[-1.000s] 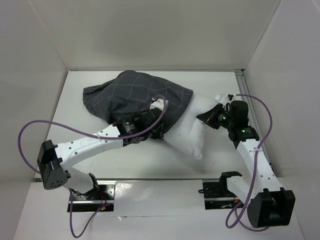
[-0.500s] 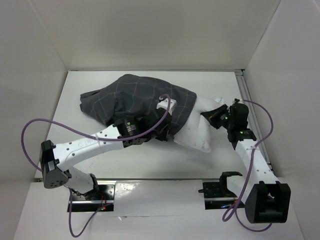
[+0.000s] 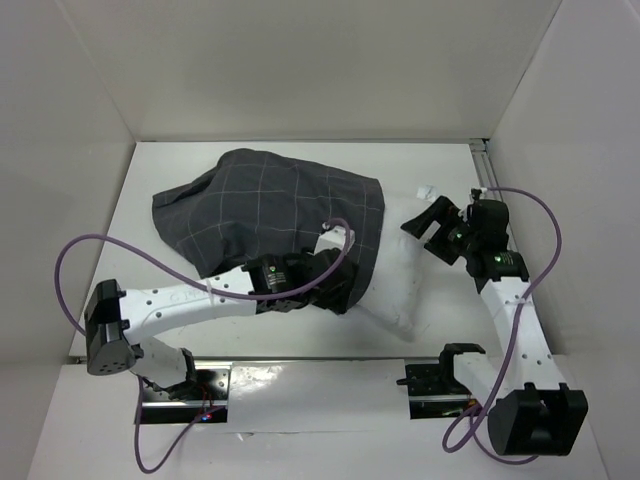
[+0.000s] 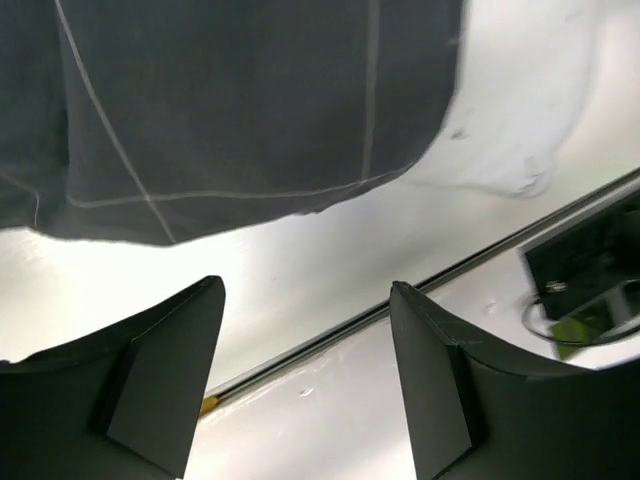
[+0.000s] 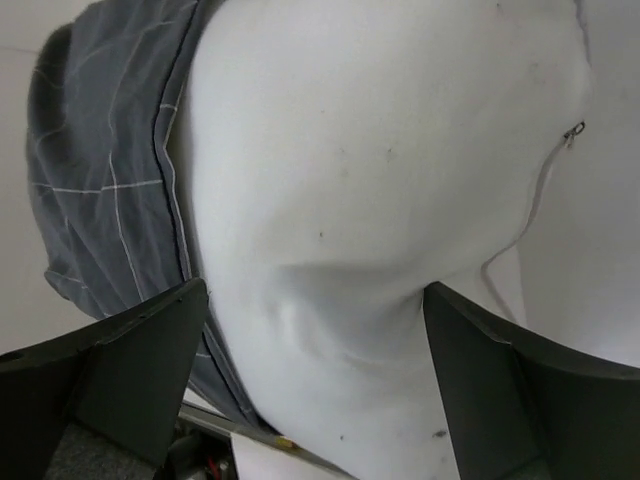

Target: Put the pillow into the pillowcase

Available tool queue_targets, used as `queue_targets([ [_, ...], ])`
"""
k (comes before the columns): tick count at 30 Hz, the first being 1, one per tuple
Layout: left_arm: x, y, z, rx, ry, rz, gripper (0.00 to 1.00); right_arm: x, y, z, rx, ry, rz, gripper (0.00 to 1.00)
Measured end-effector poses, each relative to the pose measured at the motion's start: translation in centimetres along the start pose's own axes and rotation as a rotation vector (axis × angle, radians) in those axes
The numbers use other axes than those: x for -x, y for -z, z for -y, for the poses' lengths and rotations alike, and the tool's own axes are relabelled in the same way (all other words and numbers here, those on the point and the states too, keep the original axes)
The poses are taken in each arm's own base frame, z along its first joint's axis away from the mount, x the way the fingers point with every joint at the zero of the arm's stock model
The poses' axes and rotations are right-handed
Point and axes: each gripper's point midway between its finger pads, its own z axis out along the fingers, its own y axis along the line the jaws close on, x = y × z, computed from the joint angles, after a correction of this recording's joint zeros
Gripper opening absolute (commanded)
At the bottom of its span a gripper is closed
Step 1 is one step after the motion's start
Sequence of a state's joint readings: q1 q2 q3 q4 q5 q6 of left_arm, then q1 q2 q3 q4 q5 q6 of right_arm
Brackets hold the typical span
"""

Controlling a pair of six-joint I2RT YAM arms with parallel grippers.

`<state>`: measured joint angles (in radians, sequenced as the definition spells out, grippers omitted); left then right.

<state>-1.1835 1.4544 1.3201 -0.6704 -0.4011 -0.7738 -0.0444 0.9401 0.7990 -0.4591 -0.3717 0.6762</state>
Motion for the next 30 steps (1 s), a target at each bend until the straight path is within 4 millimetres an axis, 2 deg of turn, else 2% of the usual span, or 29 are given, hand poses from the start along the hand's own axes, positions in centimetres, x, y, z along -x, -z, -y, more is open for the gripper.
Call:
queue_targets([
  [4, -3.1, -1.0, -0.3, 0.047, -0.039, -0.052, 0.81, -1.2, 1.4, 1.0, -0.048, 0.035, -0.023, 0.98],
  [7, -4.7, -1.6, 0.6, 0.058, -0.073, -0.072, 0.8, -2.3, 2.2, 1.8, -0.08, 0.046, -0.052, 1.0],
  [11, -7.2, -4.2, 1.3, 0.088, -0.119, -0.107, 0.8, -3.9, 3.0, 3.4, -0.131, 0.062, -0.093, 1.0],
  [15, -9.7, -6.9, 0.0, 0.14, -0.165, -0.141, 0.8, -5.2, 3.8, 4.5, -0.171, 0.074, -0.127, 1.0],
  [18, -10.2, -8.4, -0.3, 0.161, -0.195, -0.129, 0.78, -5.5, 4.0, 4.7, -0.175, 0.08, -0.136, 1.0],
  [23, -9.7, -10.6, -1.0, 0.2, -0.202, -0.092, 0.72, -6.0, 3.8, 4.9, -0.167, 0.088, -0.163, 1.0],
  [24, -9.3, -10.8, -1.2, 0.206, -0.194, -0.078, 0.69, -6.2, 3.8, 4.9, -0.163, 0.091, -0.17, 1.0],
  [26, -8.5, -11.1, -1.5, 0.223, -0.178, -0.046, 0.55, -6.6, 3.8, 4.9, -0.15, 0.094, -0.189, 1.0],
  [27, -8.1, -11.2, -1.7, 0.235, -0.171, -0.032, 0.44, -6.9, 3.8, 4.9, -0.143, 0.1, -0.202, 1.0],
  [28, -7.8, -11.3, -2.0, 0.249, -0.161, -0.023, 0.24, -7.2, 3.8, 4.9, -0.135, 0.104, -0.213, 1.0],
  [30, -7.2, -11.2, -2.4, 0.283, -0.148, -0.007, 0.01, -7.9, 3.9, 4.9, -0.118, 0.109, -0.239, 1.0],
])
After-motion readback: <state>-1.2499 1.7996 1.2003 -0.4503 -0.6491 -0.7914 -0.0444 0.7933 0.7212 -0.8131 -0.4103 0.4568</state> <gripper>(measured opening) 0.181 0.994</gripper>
